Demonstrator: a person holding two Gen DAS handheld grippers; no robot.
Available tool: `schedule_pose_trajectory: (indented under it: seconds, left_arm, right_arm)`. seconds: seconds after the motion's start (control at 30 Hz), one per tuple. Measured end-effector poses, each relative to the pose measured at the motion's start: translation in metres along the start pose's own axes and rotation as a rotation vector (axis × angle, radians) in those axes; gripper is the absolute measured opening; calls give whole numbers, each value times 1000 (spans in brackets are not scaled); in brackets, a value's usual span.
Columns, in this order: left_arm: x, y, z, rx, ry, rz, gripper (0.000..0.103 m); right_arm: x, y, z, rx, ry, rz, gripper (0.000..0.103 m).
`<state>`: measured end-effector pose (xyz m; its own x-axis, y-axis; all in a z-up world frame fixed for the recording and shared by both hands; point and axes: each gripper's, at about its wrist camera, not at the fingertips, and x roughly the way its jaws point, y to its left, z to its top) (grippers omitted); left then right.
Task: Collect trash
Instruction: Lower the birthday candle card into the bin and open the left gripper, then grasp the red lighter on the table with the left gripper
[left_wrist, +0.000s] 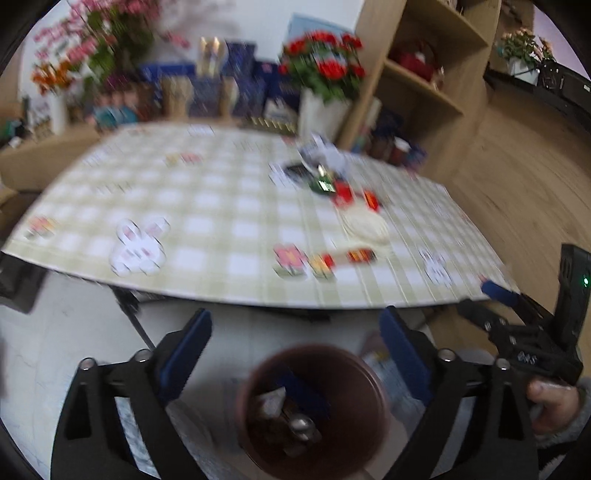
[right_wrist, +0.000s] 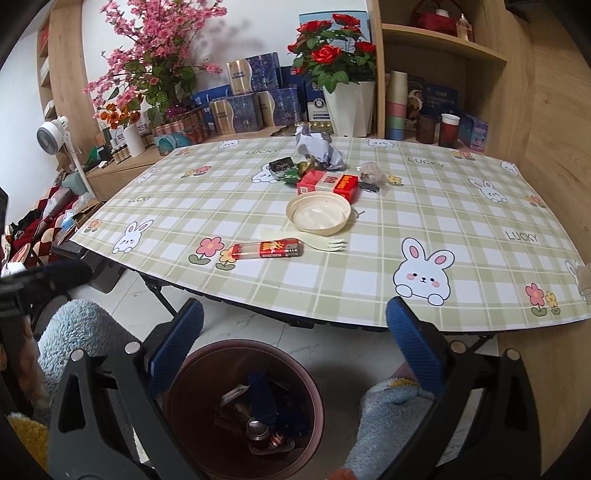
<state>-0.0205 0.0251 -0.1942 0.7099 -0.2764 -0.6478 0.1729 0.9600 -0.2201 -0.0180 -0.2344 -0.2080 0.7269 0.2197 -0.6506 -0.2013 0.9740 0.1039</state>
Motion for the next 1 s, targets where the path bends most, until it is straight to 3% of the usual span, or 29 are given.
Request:
schedule_pose_trajectory:
  seconds: [0.17, 0.33, 0.43, 0.8, 1.0]
  left_arm:
    - [-4, -2, 3, 38, -44, 50, 93]
    - [-1, -3, 1, 54, -39, 41, 94]
    - [2, -3, -2, 57, -37, 39, 94]
    - [35, -4, 8, 102, 41, 7, 94]
    - [64, 1, 22, 133, 84, -6, 94]
  right_arm:
    - [2, 0, -1, 14, 5, 7, 97]
    - [0, -4, 1, 26, -3, 23, 97]
    - [-2, -9, 2, 25, -32, -22, 97]
    - [8, -51, 8, 163, -36, -9, 97]
    - [23, -60, 7, 146, 2, -28, 97]
